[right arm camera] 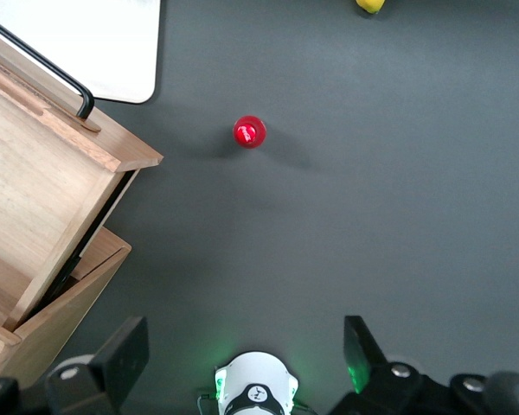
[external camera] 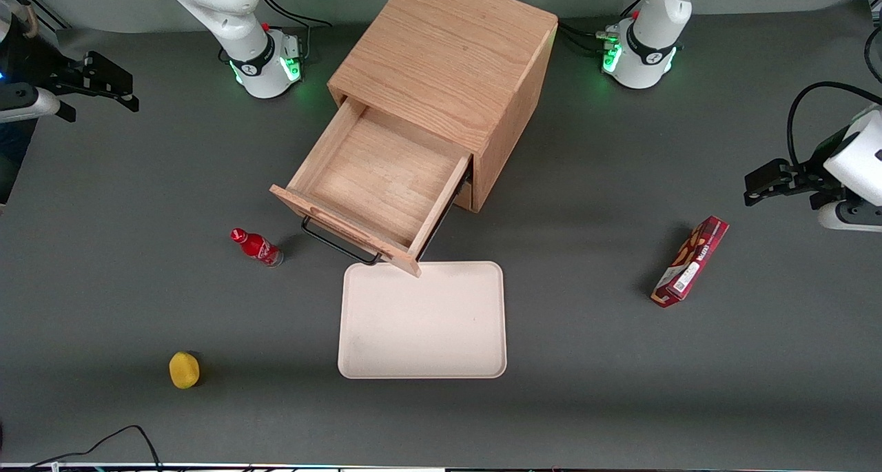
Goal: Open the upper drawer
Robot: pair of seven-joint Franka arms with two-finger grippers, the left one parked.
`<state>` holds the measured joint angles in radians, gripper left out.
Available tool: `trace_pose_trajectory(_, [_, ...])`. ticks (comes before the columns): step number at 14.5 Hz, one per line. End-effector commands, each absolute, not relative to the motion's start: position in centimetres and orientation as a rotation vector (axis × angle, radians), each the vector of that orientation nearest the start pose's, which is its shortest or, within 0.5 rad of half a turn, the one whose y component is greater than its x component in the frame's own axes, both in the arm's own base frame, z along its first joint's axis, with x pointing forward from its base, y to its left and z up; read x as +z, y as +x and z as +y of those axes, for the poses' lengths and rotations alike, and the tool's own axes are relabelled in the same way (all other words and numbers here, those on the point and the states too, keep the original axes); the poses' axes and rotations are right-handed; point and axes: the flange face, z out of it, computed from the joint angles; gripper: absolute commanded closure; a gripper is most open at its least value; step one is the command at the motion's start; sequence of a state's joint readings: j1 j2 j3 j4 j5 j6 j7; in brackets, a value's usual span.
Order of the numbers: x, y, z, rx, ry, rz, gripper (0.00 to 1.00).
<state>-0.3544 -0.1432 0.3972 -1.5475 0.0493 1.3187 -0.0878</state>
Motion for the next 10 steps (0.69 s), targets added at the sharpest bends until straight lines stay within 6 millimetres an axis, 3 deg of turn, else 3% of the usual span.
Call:
trace_pose_trajectory(1, [68.5,47.7,4.3,0.142,-3.131,-0.188,0.0])
trace_pose_trajectory(4, [67.2,48.8,4.9,0.18,-3.115,-0.22,0.0])
trace_pose_trajectory(10, [66.8,49.0,5.2,0.194,-3.116,-0.184,0.0])
